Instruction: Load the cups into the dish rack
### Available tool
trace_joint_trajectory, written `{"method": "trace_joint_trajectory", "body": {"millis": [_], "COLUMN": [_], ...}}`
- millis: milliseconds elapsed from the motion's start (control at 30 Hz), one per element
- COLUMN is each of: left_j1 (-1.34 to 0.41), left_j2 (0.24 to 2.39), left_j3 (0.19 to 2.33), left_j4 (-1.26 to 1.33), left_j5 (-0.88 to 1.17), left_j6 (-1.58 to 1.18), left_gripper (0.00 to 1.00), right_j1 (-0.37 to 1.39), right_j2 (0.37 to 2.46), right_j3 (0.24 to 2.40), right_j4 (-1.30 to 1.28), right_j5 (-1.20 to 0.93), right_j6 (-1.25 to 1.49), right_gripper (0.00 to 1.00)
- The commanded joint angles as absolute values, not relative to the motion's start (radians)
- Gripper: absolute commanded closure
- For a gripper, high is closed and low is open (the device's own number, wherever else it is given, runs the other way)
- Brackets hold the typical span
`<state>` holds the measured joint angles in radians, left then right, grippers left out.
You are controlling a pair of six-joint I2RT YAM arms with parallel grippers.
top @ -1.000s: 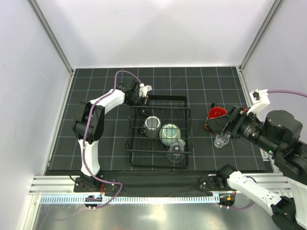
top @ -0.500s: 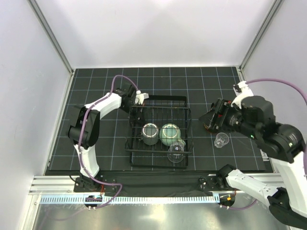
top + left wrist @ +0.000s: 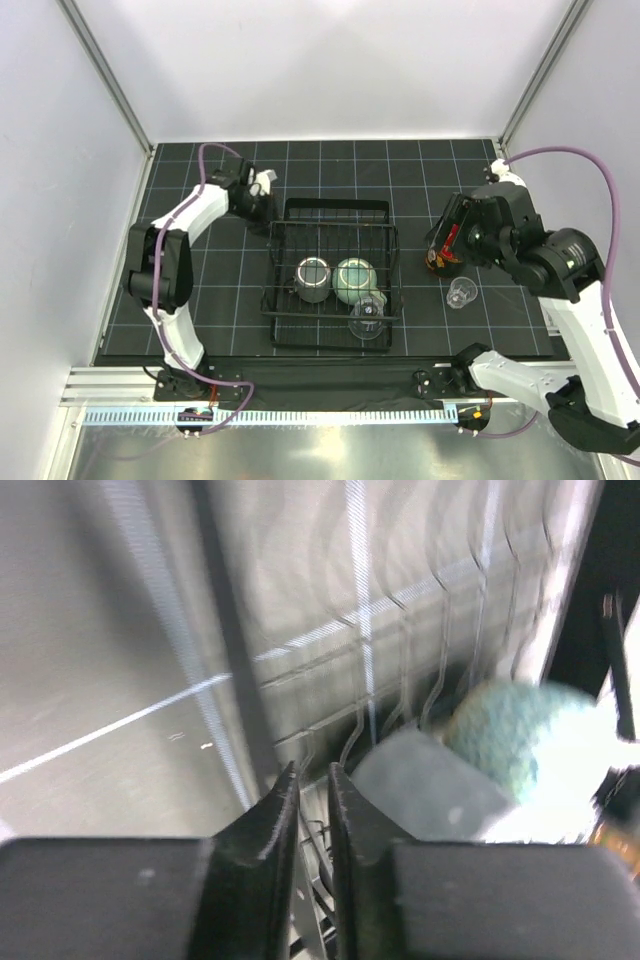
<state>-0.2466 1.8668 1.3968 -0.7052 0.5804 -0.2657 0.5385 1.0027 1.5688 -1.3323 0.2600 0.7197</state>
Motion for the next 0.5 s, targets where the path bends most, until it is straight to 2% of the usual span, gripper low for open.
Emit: {"method": "trace_joint_trajectory", "body": {"millis": [0,167,233,333,467], "left_j1": [-0.206,-0.19,-0.184,-0.175,-0.172], "left_j2": [1.725,1.493,1.376,1.243,1.112], "left_j3": [1.387,1.278,1.244,1.236,1.241], "left_j4": [-0.65,-0.62,-0.627,-0.689,-0.742], "left_j5": [0.447,0.335,0.304,0.249,0.285], "left_j6": [-0.464,-0.574,-0.584,-0.554,-0.529], "left_gripper": [0.82,0.66,0.59,0.55,0.52], "right_j1": [0.467,0.22,0.195,0.189,0.189], "right_j2": [1.031,1.045,1.045,1.069,1.078], "right_j3": [1.591,1.465,1.396,1.309,1.158], "right_j4": [-1.399,-1.344,-1.316,-1.282,-1.206], "right_j5": [0.361,0.181,0.169,0.189,0.212], "right_j6": [0.7,0.62,0.601,0.568,0.542], "right_gripper": [0.29,0.3,0.29,0.29,0.29]}}
